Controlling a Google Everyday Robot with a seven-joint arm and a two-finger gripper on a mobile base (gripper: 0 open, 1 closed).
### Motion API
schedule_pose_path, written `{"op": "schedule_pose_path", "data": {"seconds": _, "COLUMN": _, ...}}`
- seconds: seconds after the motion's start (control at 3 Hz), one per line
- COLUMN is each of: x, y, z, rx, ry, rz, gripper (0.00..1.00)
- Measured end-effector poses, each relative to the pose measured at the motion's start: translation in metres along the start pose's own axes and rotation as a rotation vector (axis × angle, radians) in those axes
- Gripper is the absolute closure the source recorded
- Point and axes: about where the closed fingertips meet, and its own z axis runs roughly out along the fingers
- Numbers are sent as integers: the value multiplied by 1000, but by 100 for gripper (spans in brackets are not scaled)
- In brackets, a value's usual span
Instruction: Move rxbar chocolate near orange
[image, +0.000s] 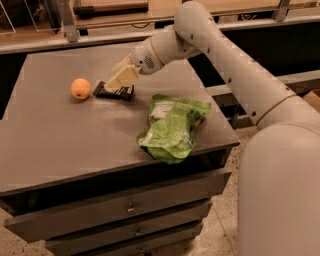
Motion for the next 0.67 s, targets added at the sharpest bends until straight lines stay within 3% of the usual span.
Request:
{"op": "schedule_pose_path", "data": {"seconds": 0.33, "x": 0, "y": -1, "z": -1, "rx": 1, "ry": -4, "rz": 5, "gripper": 0}}
{"op": "schedule_pose_path", "data": {"seconds": 0.67, "x": 7, "y": -12, "z": -29, "rx": 68, "ry": 22, "rz": -13, "gripper": 0}}
